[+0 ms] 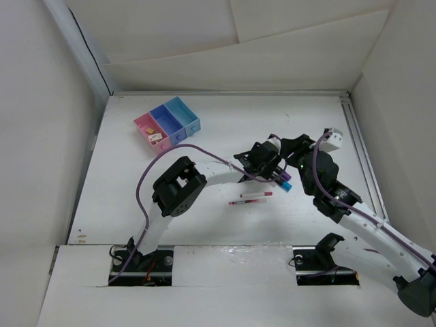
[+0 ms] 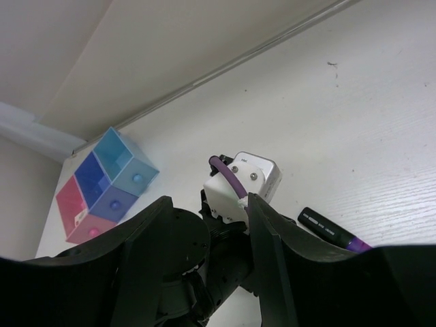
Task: Sort the stationery into containers
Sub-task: Pick up the stationery from the center of the board.
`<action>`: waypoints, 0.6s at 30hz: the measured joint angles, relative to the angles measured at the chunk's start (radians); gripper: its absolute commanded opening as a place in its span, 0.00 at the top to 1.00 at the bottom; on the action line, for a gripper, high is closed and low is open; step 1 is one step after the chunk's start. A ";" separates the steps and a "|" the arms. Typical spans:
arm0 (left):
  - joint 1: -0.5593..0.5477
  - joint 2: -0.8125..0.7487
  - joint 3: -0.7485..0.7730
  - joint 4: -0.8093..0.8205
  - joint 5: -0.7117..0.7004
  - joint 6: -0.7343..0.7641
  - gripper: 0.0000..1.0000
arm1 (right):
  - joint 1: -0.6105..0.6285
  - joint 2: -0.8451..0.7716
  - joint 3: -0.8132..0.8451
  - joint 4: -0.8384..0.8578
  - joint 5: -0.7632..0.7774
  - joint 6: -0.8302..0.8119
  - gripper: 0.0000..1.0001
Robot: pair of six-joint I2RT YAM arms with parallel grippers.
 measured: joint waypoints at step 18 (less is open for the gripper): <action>-0.001 0.047 0.043 -0.012 0.084 0.010 0.74 | 0.000 -0.005 0.000 0.000 -0.011 0.000 0.46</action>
